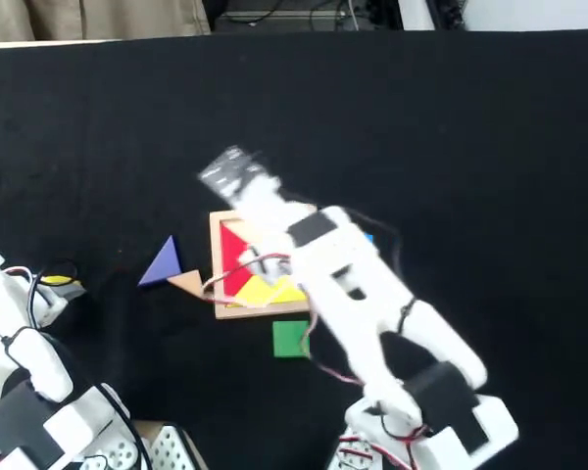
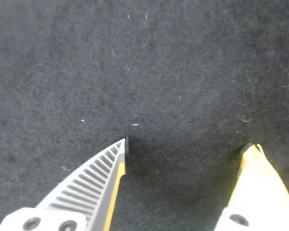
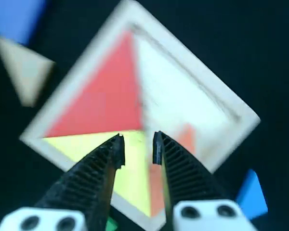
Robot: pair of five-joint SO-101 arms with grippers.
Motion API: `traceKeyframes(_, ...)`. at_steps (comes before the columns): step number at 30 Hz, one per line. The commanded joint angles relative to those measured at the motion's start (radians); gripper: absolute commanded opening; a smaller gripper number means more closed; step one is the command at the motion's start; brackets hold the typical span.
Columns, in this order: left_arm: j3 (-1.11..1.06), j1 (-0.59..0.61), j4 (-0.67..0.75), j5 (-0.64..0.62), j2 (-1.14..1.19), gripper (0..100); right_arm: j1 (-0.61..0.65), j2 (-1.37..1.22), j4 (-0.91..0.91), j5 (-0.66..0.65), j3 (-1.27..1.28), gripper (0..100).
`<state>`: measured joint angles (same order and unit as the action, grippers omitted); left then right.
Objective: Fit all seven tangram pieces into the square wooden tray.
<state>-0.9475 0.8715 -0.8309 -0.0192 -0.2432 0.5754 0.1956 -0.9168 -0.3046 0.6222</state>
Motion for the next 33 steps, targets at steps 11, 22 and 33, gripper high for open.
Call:
traceKeyframes(11, 0.021, 0.142, 0.046, -0.101, -0.012, 36, 0.241, -0.588, -0.184, 0.049, -0.736, 10.6)
traceKeyframes(22, 0.021, 0.105, 0.046, -0.101, -0.011, 36, 0.296, -0.834, -0.354, 0.160, -1.027, 10.6)
traceKeyframes(33, 0.019, 0.093, 0.046, -0.101, -0.005, 36, 0.204, -0.986, -0.385, 0.153, -1.196, 10.6)
